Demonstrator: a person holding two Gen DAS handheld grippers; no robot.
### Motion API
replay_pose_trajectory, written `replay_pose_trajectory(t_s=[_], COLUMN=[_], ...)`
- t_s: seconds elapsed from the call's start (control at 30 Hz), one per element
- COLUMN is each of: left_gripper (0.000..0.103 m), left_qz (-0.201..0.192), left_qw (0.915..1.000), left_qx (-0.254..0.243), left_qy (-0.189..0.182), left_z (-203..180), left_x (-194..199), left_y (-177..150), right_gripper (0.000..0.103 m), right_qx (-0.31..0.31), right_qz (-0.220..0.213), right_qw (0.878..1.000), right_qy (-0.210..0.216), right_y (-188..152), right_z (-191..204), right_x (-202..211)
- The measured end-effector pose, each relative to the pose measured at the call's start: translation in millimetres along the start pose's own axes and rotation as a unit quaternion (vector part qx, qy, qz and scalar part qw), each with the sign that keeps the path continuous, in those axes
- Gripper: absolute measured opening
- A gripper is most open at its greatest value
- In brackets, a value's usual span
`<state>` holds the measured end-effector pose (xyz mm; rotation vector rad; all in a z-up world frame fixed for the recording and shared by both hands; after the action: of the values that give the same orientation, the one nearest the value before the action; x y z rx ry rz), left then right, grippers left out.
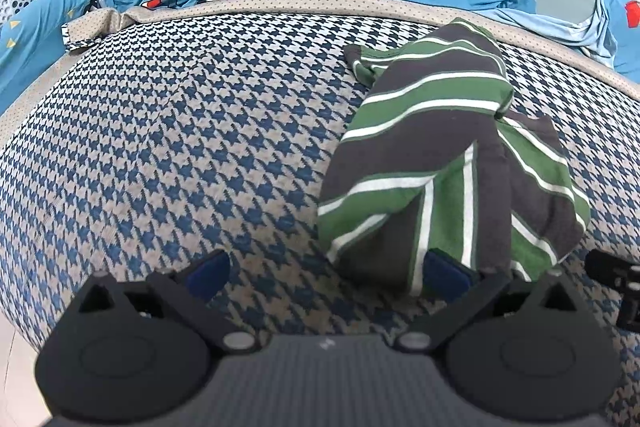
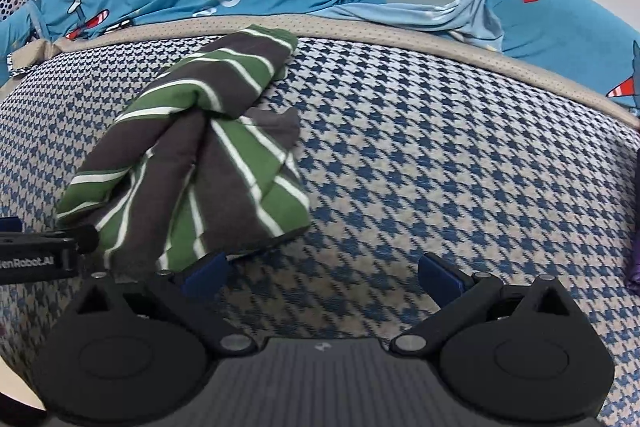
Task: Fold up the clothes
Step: 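Grasp the garment's edge with the right gripper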
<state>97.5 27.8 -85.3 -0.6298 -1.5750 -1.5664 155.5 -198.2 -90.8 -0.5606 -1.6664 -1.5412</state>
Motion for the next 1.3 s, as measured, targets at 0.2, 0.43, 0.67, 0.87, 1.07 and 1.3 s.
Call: replay_pose_trajectory(t_s=[0.2,0.43,0.67,0.87,1.07,1.3], left_gripper=[0.103,0.103,0.103,0.103,0.103,0.103], left_qz=[0.006,0.003,0.004,0.002,-0.003,-0.001], left_qw=[0.9999,0.9993,0.9987,0.9979,0.9976,0.9972], left_qx=[0.012,0.038,0.049,0.063,0.067,0.074], left_qy=[-0.004,0.005,0.010,0.018,0.017,0.010], left_z=[1,13,21,28,30,32], left_x=[-4,-7,-11,-15,-17,-18], left_y=[6,14,16,19,22,22], right_gripper=[0.095,0.075,0.065,0.048,0.045,0.045], right_qx=[-0.002,-0.014,-0.013,-0.010,0.004,0.011], right_qz=[-0.002,-0.023,-0.027,-0.051,-0.064,-0.093], right_qw=[1.000,0.998,0.997,0.993,0.991,0.985], right_qy=[0.021,0.050,0.076,0.102,0.116,0.144], right_y=[7,21,25,38,50,69], right_z=[9,17,28,38,54,68], right_x=[-5,-8,-11,-13,-18,-15])
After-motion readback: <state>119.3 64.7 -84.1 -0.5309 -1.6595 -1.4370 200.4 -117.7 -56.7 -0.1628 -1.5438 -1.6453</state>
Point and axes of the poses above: each gripper's, at about its wrist camera, not at the fingertips, and x roughly against the way its jaws point, z to its left, y to its top, the point moved 9 cm from there along -x, roughly the way its jaws point, and after that the axes turned 5 degrees about y, right-handed, at the moved point
